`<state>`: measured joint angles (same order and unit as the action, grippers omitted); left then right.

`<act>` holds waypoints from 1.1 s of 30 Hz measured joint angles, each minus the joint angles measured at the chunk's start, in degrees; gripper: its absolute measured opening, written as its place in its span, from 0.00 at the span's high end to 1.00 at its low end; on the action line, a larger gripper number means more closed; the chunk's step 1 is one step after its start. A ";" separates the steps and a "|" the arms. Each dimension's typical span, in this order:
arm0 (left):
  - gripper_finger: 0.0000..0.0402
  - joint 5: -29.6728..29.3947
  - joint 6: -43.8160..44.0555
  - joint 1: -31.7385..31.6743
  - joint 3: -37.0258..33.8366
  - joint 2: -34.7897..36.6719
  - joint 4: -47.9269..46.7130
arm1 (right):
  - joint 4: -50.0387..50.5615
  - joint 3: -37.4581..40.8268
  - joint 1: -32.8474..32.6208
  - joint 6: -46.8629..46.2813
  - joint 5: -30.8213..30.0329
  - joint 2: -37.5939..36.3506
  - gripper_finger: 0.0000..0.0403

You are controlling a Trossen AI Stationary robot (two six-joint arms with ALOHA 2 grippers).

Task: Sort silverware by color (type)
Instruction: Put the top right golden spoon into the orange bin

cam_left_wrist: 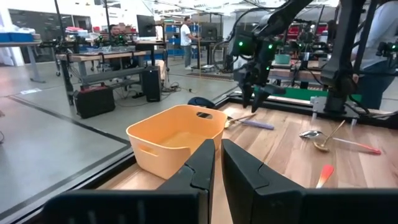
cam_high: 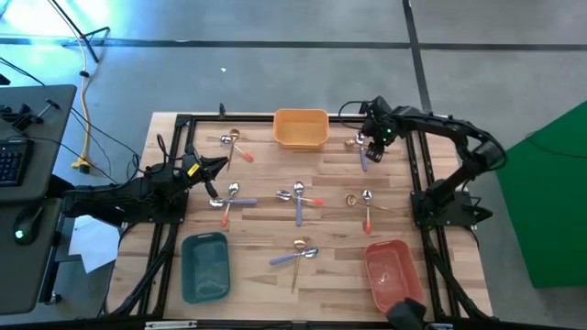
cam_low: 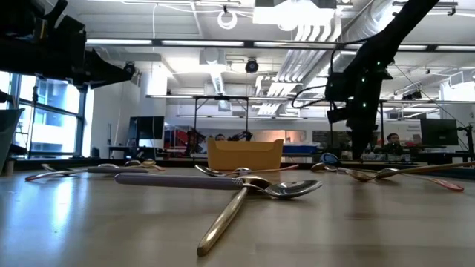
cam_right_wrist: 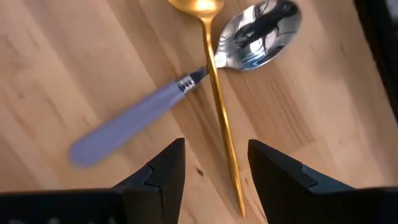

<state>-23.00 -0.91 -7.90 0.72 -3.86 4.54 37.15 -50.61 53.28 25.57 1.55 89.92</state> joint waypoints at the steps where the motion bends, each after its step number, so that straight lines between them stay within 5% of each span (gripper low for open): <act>1: 0.95 -0.02 -0.37 0.00 0.02 0.00 0.01 | -0.56 0.00 0.00 0.00 -0.05 0.72 0.60; 16: 0.95 -0.09 -0.78 0.00 0.01 0.00 -0.01 | 1.19 -2.24 -1.87 2.57 -4.92 1.25 0.60; 22: 0.95 -0.09 -0.79 0.00 0.01 0.00 -0.01 | 10.98 -11.80 -4.11 3.18 -5.58 3.44 0.60; 33: 0.95 -0.12 0.22 0.00 -0.01 0.00 -0.01 | 26.88 -35.15 -8.26 0.00 -6.63 21.92 0.60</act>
<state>-23.11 -0.69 -7.90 0.71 -3.86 4.54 64.03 -85.76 45.02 25.57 -5.08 111.85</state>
